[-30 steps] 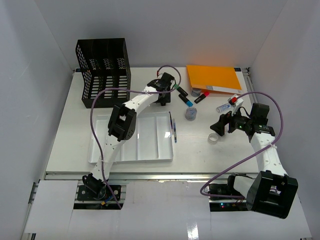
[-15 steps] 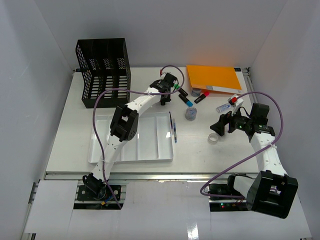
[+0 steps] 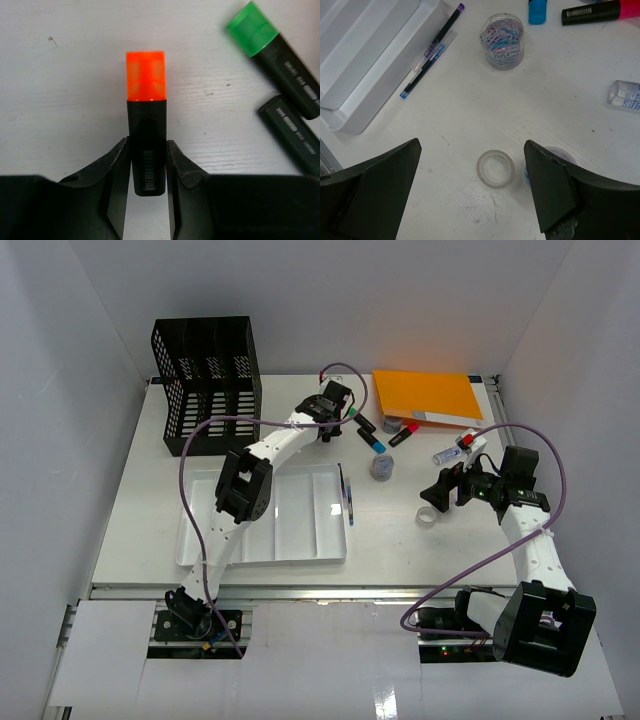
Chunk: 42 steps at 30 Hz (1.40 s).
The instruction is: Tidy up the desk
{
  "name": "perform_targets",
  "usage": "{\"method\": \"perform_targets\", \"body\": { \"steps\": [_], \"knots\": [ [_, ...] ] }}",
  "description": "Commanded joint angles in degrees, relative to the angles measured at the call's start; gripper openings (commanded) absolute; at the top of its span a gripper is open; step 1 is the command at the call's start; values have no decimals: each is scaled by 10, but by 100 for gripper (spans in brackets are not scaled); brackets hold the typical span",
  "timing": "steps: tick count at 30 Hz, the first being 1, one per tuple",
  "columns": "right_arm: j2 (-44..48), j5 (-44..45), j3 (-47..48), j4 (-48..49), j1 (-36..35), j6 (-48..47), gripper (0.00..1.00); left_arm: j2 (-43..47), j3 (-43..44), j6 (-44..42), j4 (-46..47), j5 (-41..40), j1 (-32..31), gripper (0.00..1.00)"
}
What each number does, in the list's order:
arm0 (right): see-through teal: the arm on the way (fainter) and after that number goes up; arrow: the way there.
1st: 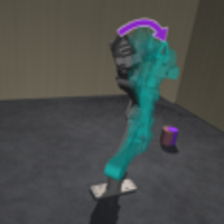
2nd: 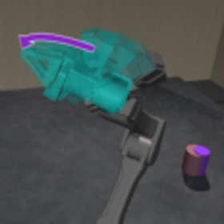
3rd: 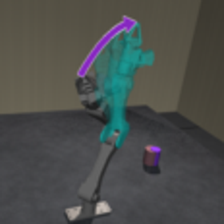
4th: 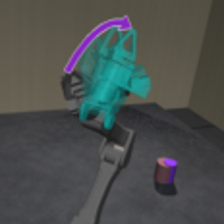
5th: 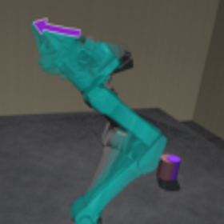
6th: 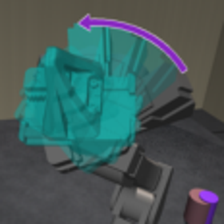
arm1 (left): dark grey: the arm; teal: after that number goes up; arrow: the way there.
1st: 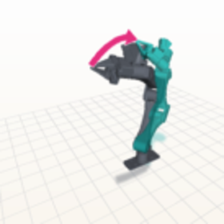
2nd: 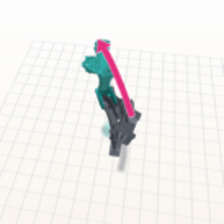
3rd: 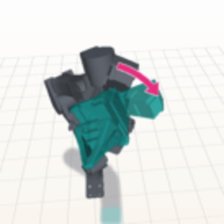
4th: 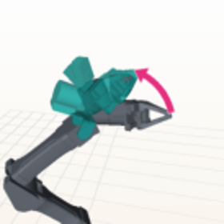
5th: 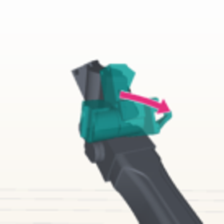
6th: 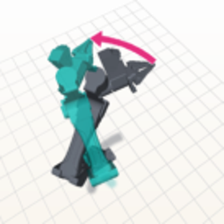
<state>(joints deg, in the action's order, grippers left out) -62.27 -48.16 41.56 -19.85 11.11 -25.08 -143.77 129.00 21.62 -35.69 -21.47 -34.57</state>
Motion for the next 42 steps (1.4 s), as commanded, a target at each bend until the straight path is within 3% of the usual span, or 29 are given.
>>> {"method": "perform_targets", "body": {
  "steps": [1, 7, 11, 18, 20, 24, 27, 35, 38, 39, 42],
  "knots": [
    [0, -12, 17, -2, -2, -8, 90, 170, -64, -19, 44, 15, 6, 3],
    [1, -18, 17, -7, -3, -9, 90, 418, -399, -8, 101, 64, 18, 2],
    [1, -21, 17, -10, -3, -13, 90, 565, -567, 13, 93, 84, 55, 1],
    [-1, -26, 18, -15, -4, -17, 90, 767, -758, -2, 41, 82, 189, 1],
    [-1, -26, 17, -16, -5, -17, 90, 783, -796, -17, 40, 72, 229, 2],
    [-1, -27, 18, -16, -4, -18, 90, 776, -836, -20, 64, 6, 247, 3],
    [-2, -28, 16, -17, -5, -19, 90, 714, -842, -25, 83, 1, 274, 1],
    [-1, -30, 19, -20, -5, -22, 90, 671, -835, -39, 90, -30, 278, 4],
    [-2, -30, 18, -20, -5, -23, 90, 678, -837, -35, 88, -41, 278, 23],
    [-2, -30, 18, -20, -5, -23, 90, 681, -837, -33, 89, -42, 278, 40],
    [-3, -31, 18, -22, -6, -27, 90, 691, -840, -29, 88, -38, 278, 66]
  ]
}}
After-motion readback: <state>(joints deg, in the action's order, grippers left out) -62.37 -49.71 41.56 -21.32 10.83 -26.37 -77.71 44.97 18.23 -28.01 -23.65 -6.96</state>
